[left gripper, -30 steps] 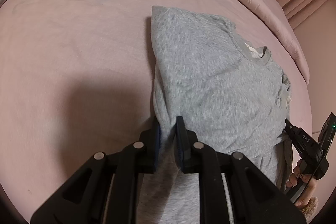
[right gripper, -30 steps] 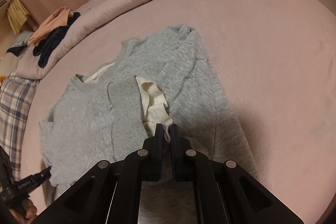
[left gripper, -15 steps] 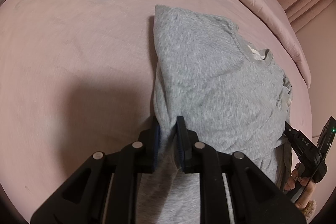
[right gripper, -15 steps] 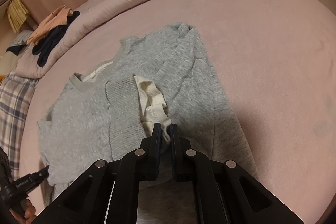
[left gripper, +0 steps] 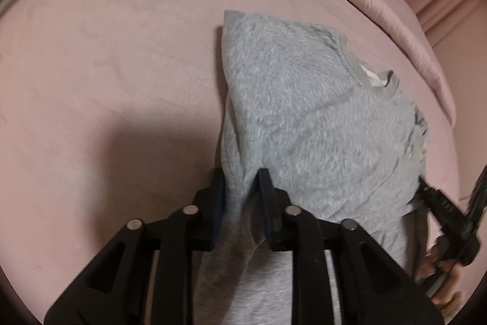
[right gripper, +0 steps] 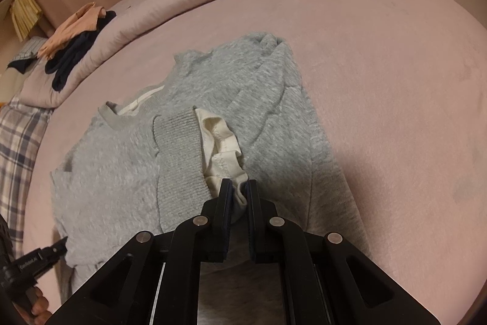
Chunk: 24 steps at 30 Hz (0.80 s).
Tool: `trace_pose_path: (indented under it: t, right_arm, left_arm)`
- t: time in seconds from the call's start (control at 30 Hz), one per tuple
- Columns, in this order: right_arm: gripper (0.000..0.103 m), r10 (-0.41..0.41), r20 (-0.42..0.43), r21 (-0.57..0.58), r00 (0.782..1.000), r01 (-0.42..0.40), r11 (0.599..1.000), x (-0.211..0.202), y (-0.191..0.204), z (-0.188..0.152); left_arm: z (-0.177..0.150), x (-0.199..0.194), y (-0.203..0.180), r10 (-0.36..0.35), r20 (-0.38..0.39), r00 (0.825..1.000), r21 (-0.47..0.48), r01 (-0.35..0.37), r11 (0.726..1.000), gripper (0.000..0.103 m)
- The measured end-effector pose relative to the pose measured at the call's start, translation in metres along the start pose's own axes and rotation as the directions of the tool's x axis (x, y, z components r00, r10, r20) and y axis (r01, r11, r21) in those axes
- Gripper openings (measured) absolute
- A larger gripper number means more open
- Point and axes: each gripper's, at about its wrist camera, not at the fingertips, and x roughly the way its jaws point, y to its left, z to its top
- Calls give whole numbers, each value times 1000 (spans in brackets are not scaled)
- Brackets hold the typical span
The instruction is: Fold small clothes
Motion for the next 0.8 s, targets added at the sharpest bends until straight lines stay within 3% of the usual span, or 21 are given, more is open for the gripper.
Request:
trace_pose_path:
  t: [0.07, 0.13, 0.17, 0.2, 0.3, 0.57, 0.8]
  right_arm:
    - [14, -10, -2, -4, 1000, 10, 1000, -4, 0, 0]
    - [32, -22, 5, -1, 1000, 22, 1000, -12, -1, 1]
    - [49, -20, 22, 7, 1000, 20, 1000, -18, -2, 0]
    - [61, -1, 34, 17, 999, 0, 1000, -24, -3, 0]
    - [75, 57, 54, 37, 997, -59, 998, -45, -7, -1]
    - [88, 107, 126, -63, 986, -100, 993, -99, -5, -23]
    - [95, 117, 151, -166, 982, -92, 982, -124, -5, -51]
  left_arm:
    - [-1, -6, 0, 34, 12, 999, -3, -33, 999, 46]
    - [-2, -16, 5, 0, 23, 1000, -25, 1, 1000, 83]
    - [-4, -21, 8, -48, 27, 998, -37, 49, 998, 88]
    - [-7, -27, 10, -89, 34, 995, -50, 91, 995, 90]
    - [-16, -47, 10, -99, 55, 994, -50, 101, 994, 90]
    - [-62, -95, 7, -107, 102, 989, -4, 108, 994, 94]
    - [-104, -109, 8, -106, 94, 990, 3, 106, 994, 96]
